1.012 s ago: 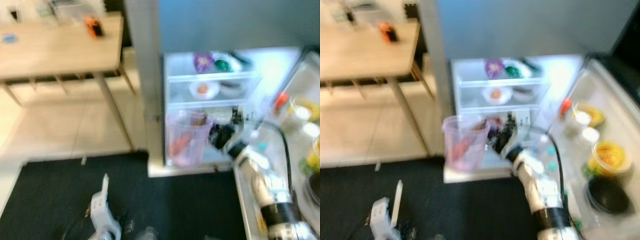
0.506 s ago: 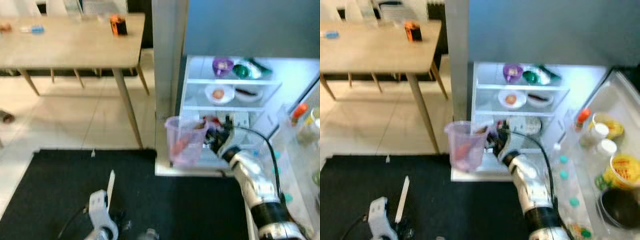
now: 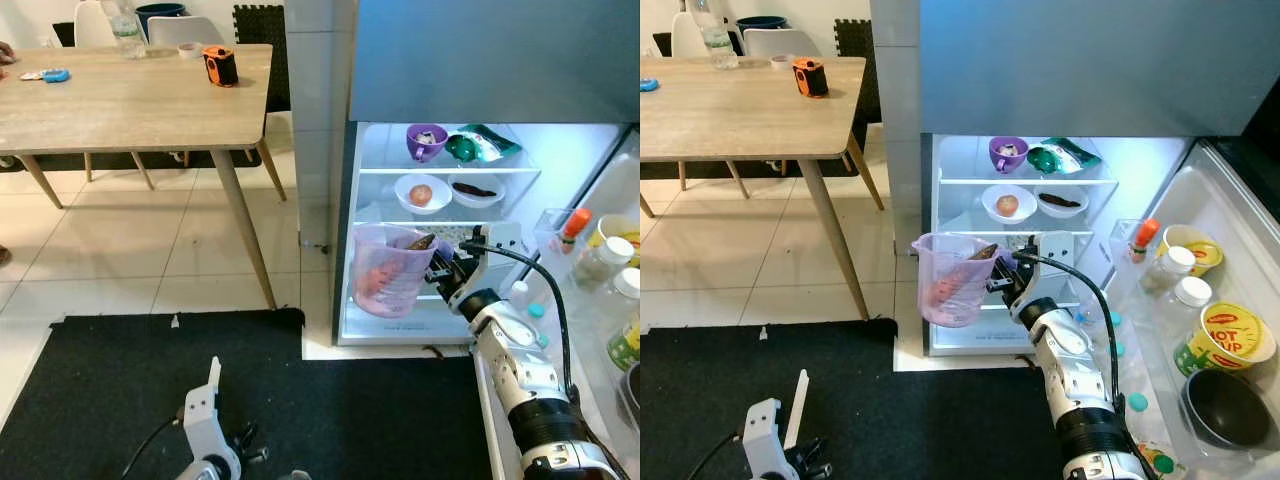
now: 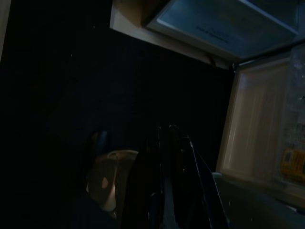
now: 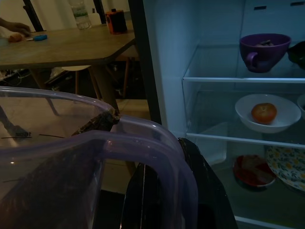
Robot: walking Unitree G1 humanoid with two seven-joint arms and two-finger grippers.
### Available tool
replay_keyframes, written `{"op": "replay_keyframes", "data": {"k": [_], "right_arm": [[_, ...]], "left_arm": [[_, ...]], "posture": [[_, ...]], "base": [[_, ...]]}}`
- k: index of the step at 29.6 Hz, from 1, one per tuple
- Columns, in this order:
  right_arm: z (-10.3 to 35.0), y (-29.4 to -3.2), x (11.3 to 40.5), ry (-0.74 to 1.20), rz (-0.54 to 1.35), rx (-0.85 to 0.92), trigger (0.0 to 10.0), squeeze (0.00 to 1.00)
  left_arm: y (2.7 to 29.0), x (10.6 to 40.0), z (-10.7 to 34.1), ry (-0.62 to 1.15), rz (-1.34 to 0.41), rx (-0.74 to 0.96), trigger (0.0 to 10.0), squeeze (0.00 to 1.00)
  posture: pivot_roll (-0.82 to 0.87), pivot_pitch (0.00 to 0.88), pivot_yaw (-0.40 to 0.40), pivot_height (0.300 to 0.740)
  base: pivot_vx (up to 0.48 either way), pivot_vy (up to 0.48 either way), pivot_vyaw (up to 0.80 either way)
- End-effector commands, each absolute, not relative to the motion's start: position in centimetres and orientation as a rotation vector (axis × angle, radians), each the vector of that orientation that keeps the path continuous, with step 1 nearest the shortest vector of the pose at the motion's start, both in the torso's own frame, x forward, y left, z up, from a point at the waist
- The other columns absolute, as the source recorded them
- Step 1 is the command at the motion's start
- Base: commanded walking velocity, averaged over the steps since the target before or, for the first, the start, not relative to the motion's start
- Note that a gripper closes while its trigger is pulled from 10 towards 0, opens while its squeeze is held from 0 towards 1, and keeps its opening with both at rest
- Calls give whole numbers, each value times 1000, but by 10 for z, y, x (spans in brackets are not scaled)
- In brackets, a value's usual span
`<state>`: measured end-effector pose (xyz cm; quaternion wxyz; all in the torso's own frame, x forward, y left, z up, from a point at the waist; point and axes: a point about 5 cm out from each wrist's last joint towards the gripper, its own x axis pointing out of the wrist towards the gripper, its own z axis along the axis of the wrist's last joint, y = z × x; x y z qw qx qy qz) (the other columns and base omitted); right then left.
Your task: Restocking fridge
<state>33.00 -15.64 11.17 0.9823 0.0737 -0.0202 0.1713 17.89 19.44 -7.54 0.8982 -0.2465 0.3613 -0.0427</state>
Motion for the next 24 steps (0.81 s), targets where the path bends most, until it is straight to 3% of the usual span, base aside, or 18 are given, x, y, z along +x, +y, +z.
{"op": "replay_keyframes", "data": {"k": [1,14,24], "right_arm": [[113,-159,332,-55,327,148,10000,0],[114,-161,335,-65,297,171,10000,0],[117,-164,338,-80,282,182,10000,0]], "left_arm": [[185,184,-74,737,-129,-509,10000,0],[183,187,-72,736,-167,-496,10000,0],[181,186,-72,735,-181,-493,10000,0]], "posture": [[-9,62,-22,740],[-7,65,-17,740],[-8,66,-17,740]], "base": [[296,0,0],[312,0,0],[321,0,-745]]}}
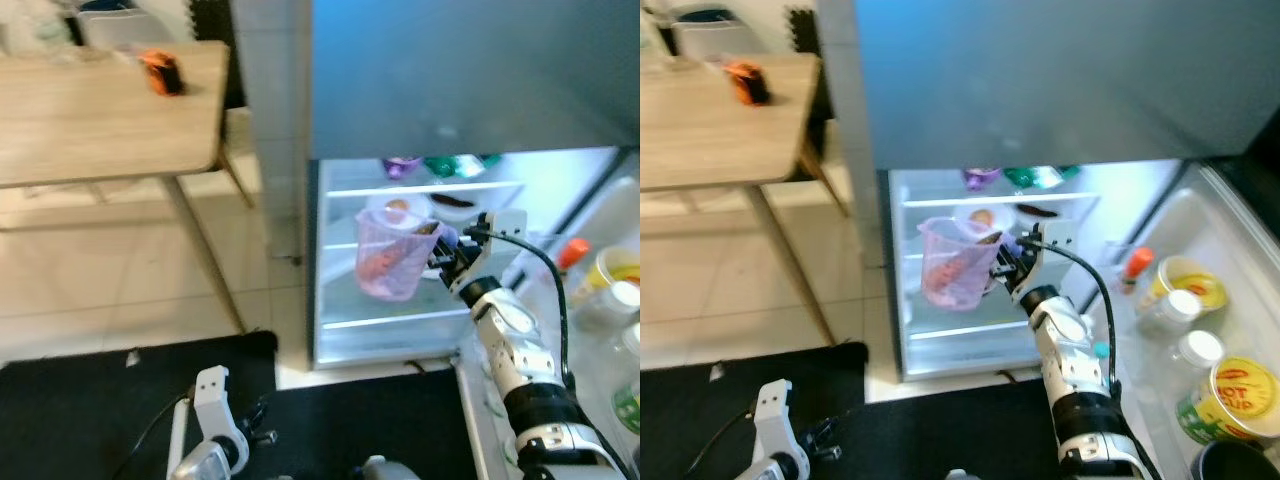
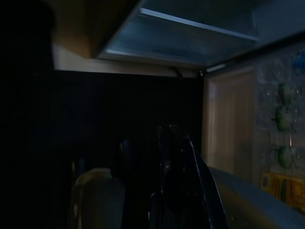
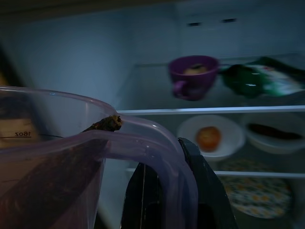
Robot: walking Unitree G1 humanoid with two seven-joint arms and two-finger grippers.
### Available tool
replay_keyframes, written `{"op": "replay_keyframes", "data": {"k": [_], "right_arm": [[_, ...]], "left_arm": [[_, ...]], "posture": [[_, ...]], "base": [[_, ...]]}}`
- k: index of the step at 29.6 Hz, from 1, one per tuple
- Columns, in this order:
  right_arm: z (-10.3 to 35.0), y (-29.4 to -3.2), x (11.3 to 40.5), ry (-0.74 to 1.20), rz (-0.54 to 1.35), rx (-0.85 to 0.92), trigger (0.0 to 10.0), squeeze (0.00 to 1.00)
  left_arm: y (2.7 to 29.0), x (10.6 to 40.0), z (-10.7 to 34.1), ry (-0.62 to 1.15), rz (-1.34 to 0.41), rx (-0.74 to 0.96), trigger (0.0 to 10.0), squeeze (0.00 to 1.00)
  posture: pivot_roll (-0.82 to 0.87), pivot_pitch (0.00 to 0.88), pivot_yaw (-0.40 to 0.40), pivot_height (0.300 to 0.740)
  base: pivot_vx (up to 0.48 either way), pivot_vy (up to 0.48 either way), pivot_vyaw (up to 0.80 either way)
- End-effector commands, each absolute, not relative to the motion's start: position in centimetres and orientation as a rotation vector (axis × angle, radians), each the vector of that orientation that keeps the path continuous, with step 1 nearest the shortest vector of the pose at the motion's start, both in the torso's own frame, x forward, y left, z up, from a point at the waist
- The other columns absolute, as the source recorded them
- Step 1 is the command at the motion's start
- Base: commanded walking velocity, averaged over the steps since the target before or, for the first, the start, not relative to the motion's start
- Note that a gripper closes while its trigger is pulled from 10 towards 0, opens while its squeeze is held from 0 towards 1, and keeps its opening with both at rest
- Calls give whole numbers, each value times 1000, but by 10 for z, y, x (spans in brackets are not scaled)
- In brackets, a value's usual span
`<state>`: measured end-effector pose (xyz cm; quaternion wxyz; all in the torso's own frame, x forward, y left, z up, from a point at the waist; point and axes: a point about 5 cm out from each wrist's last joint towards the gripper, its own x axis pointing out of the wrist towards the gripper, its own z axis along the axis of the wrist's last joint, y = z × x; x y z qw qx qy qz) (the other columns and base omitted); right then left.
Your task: Restocking fridge
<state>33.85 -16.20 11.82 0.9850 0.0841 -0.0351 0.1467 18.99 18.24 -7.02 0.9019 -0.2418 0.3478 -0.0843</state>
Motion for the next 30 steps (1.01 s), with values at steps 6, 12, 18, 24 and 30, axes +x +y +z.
{"op": "replay_keyframes", "data": {"k": [6,12,18,24,30], "right_arm": [[119,-164,338,-93,282,170,10000,0],[118,-161,337,-98,299,172,10000,0],[119,-158,336,-106,316,168,10000,0],[119,-156,336,-105,324,160,10000,0],[118,-152,335,-100,344,135,10000,0]], "left_arm": [[178,189,-72,740,-194,-478,10000,0],[172,193,-70,743,-250,-447,10000,0],[168,194,-69,745,-276,-429,10000,0],[167,196,-69,740,-252,-419,10000,0],[165,199,-67,723,-267,-419,10000,0]], "posture": [[-10,66,-19,740],[-9,68,-19,740],[-9,68,-19,740],[-11,70,-19,740],[-10,71,-20,740]], "base": [[207,0,-129],[0,-144,0],[0,-451,0],[0,-153,0],[0,0,0]]}}
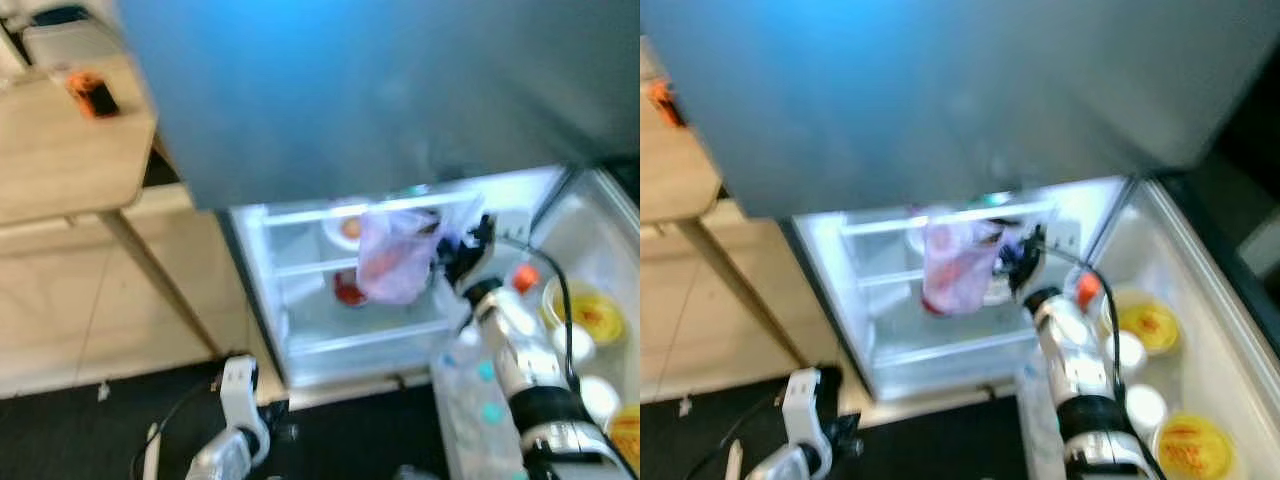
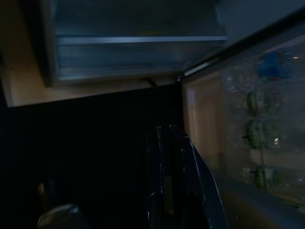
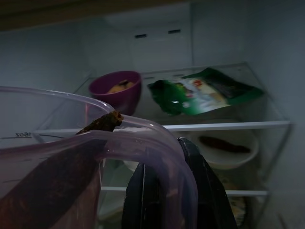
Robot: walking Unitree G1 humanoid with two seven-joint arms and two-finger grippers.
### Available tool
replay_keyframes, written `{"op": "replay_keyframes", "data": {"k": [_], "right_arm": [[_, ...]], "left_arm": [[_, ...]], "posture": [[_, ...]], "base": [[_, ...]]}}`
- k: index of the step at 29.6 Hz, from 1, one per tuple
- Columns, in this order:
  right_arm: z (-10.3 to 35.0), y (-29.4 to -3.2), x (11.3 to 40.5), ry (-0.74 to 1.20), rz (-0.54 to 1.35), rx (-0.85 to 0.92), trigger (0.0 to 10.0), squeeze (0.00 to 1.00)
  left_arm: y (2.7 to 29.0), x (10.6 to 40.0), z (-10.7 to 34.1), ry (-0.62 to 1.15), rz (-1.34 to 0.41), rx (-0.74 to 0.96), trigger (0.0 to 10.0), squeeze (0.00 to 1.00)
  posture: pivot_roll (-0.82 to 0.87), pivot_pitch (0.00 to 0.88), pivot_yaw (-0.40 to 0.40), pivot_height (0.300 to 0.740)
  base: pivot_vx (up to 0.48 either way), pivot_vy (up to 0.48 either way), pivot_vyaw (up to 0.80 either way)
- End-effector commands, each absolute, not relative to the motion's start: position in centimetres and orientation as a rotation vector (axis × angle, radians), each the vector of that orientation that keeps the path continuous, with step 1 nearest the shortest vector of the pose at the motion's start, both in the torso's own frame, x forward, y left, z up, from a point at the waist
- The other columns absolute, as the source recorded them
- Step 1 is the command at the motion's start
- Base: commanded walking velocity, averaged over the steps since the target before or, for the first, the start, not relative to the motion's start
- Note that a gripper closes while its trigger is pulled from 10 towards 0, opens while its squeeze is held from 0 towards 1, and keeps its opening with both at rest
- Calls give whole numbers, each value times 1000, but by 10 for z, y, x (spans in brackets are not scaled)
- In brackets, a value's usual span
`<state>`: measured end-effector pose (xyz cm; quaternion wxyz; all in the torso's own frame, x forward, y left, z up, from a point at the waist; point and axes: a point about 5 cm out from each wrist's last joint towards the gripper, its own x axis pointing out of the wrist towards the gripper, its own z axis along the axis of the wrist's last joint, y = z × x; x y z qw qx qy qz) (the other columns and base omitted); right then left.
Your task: Restocking fridge
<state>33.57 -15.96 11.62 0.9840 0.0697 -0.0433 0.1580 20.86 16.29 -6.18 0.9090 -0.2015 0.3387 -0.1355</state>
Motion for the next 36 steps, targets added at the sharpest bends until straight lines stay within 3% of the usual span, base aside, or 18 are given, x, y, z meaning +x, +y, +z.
{"op": "replay_keyframes", "data": {"k": [1,17,29,36], "right_arm": [[117,-150,335,-99,349,131,10000,0],[111,-134,333,-76,411,92,10000,0],[120,-105,349,-43,446,88,10000,0],[125,-83,357,-2,468,100,10000,0]], "left_arm": [[165,200,-67,720,-268,-416,10000,0],[168,207,-62,687,-252,-397,10000,0],[181,243,-33,494,-234,-360,10000,0],[188,270,-5,319,-249,-300,10000,0]], "posture": [[-10,71,-20,740],[-5,75,-22,740],[34,121,-18,740],[66,143,-9,715]], "base": [[0,0,0],[0,0,0],[0,0,0],[0,0,0]]}}
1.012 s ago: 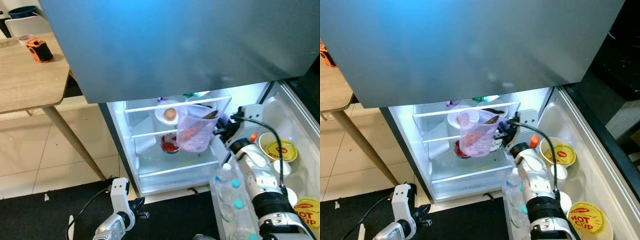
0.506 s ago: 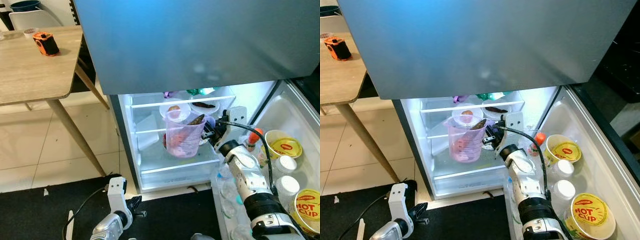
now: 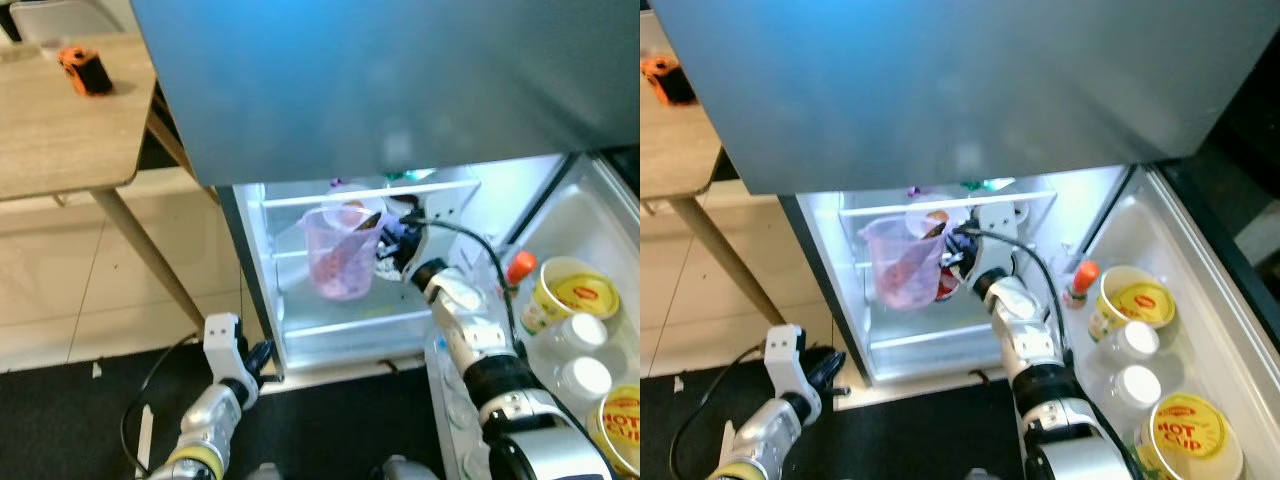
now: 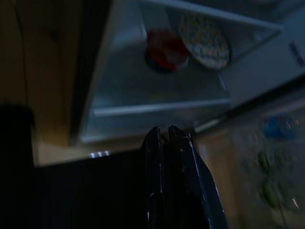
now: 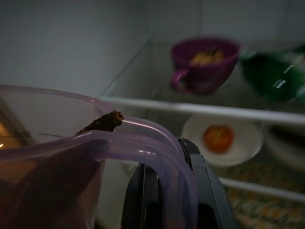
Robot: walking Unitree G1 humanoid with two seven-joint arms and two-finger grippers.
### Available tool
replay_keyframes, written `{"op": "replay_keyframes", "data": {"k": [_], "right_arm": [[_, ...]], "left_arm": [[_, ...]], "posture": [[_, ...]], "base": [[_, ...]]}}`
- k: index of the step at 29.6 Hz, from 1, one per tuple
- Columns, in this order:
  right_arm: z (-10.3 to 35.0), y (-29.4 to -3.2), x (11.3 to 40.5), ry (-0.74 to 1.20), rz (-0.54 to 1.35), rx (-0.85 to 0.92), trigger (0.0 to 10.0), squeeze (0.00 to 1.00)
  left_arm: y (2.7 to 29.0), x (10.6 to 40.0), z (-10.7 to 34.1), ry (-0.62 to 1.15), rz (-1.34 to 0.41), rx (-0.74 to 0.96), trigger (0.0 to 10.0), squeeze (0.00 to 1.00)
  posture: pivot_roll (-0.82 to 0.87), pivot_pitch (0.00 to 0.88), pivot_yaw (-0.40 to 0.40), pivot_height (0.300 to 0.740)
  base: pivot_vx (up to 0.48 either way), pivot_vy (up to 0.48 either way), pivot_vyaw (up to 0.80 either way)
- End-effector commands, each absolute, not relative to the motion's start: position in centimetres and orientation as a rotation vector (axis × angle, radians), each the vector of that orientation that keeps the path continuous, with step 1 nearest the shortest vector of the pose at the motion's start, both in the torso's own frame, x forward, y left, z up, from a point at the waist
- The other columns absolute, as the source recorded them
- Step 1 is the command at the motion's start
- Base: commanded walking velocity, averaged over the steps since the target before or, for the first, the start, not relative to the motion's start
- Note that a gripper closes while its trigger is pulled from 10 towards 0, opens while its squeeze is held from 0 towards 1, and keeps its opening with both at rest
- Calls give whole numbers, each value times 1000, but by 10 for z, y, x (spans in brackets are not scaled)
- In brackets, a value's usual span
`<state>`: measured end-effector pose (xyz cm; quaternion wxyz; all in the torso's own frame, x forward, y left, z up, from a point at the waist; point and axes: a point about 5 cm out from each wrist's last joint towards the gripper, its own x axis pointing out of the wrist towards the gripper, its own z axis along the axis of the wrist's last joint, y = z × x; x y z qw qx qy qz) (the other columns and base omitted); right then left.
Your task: Restocking fridge
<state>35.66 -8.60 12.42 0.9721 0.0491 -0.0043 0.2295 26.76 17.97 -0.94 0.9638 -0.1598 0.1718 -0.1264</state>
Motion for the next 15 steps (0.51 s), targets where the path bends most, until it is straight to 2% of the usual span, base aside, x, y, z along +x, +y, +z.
{"op": "replay_keyframes", "data": {"k": [1,6,15], "right_arm": [[127,-82,359,-8,464,102,10000,0],[138,-85,366,-38,435,102,10000,0],[147,-94,374,-65,389,97,10000,0]], "left_arm": [[188,274,0,294,-262,-282,10000,0],[181,282,11,243,-324,-194,10000,0],[173,285,16,208,-384,-145,10000,0]], "posture": [[72,146,-6,710],[68,149,1,685],[68,151,2,650]], "base": [[0,0,0],[0,0,0],[0,0,0]]}}
